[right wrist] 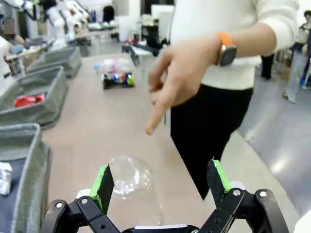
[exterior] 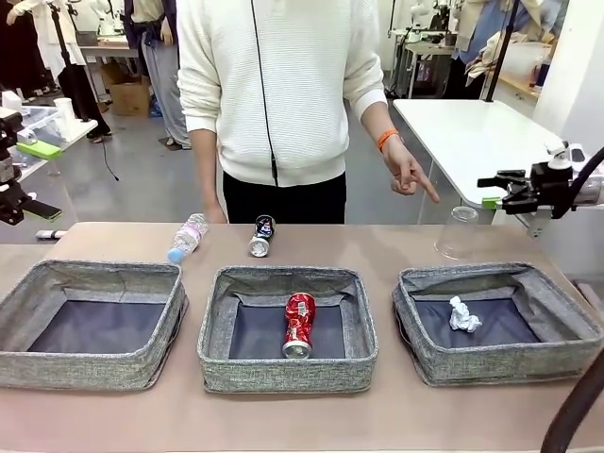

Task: Sort the waste into the appropriate baskets.
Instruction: Pick up the waste item pointed out by the person.

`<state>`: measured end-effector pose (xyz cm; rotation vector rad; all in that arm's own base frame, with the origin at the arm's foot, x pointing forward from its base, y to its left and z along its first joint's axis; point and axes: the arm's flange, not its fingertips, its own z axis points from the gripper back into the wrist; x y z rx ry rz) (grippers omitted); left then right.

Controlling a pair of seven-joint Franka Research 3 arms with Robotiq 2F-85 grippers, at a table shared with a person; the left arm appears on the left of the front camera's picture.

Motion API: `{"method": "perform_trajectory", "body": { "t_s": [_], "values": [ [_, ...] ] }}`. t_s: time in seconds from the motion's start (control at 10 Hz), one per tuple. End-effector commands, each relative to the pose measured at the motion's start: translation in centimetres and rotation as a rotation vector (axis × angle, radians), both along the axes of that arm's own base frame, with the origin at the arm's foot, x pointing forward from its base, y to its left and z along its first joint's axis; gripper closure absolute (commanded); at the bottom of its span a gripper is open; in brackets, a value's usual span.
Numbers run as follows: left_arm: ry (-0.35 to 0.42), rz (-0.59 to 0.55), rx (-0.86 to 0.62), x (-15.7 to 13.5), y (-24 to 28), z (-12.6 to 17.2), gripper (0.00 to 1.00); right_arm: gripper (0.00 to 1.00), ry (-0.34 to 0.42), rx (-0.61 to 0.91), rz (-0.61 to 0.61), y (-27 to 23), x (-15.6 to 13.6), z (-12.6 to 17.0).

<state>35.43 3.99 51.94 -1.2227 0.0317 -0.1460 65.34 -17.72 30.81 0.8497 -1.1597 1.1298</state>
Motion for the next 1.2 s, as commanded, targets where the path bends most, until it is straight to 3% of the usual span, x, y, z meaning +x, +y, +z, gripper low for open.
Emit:
{"method": "perform_trajectory", "body": {
  "t_s": [0.0, 0.5, 1.1],
  "values": [
    [0.004, -0.006, 0.006, -0.2, 0.0, 0.2, 0.0, 0.0, -0.037, -0.105, -0.056, 0.9, -0.8, -1.0],
    [0.004, -0.006, 0.006, -0.2, 0.0, 0.2, 0.0, 0.0, 0.057, -0.184, -0.015, 1.9, -1.0, -4.6],
    [0.004, -0.006, 0.006, -0.2, 0.0, 0.2, 0.0, 0.0, 0.125, -0.146, 0.093, 6.4, -1.7, -7.0]
  ]
}}
